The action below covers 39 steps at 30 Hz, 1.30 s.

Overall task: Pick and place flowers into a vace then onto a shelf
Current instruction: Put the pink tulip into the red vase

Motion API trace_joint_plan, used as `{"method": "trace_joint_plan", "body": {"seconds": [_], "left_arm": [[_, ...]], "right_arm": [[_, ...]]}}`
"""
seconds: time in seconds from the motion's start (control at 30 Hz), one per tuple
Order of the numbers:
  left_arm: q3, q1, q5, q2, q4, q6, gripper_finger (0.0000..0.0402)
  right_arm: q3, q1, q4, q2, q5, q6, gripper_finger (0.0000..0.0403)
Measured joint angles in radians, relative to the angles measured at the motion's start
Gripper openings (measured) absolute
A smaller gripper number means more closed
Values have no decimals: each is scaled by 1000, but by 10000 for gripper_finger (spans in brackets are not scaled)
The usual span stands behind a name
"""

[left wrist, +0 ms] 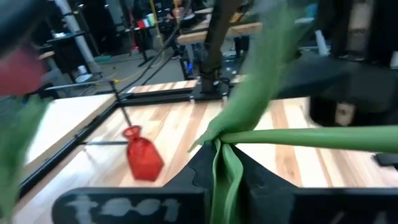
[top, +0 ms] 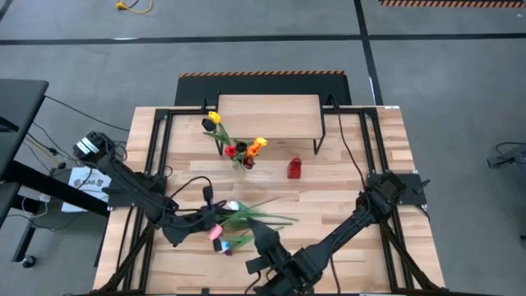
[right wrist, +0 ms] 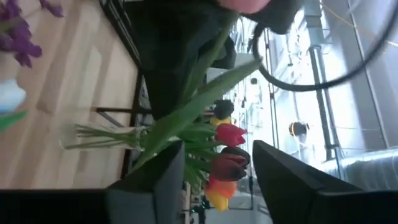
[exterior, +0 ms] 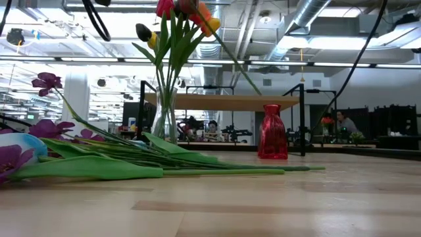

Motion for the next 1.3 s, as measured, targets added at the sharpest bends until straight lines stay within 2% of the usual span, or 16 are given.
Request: {"method": "trace_joint_plan", "body": {"seconds": [0.13, 0.27, 0.37, 0.47, 0.53, 0.67, 0.73, 0.8, 0.9, 1.0, 1.07, 1.17, 1.3], "left_arm": [[0, -18, -47, -60, -118, -46, 0], [0, -39, -99, -109, -207, -93, 0], [0, -57, -120, -135, -229, -99, 0], [0, -70, -129, -152, -236, -99, 0], [0, -77, -130, -164, -242, -99, 0], [0, -91, -124, -177, -252, -100, 0], [0, -98, -92, -183, -261, -102, 0], [0, -101, -34, -190, -280, -118, 0], [12, -95, 90, -209, -376, -185, 0], [64, -83, 182, -213, -556, -297, 0], [92, -82, 203, -213, -660, -347, 0], [119, -83, 265, -204, -688, -370, 0], [140, -84, 338, -185, -689, -350, 0]], "right_arm": [[0, 30, 20, -18, -1, 19, 206], [0, 67, 49, -21, 3, 112, 211], [0, 89, 117, -21, 4, 283, 205], [0, 100, 124, -21, -38, 570, 196], [0, 93, 118, -18, -120, 739, 190], [-2, 55, 92, -9, -382, 922, 180], [-4, 29, 77, -9, -564, 948, 176], [-7, 10, 77, -9, -700, 922, 172], [-7, -7, 106, -10, -817, 845, 166], [-7, -5, 103, -17, -824, 816, 159], [-7, -5, 97, -18, -777, 815, 156], [-7, -8, 71, -18, -691, 821, 153], [-7, -40, 38, -18, -661, 892, 154]]}}
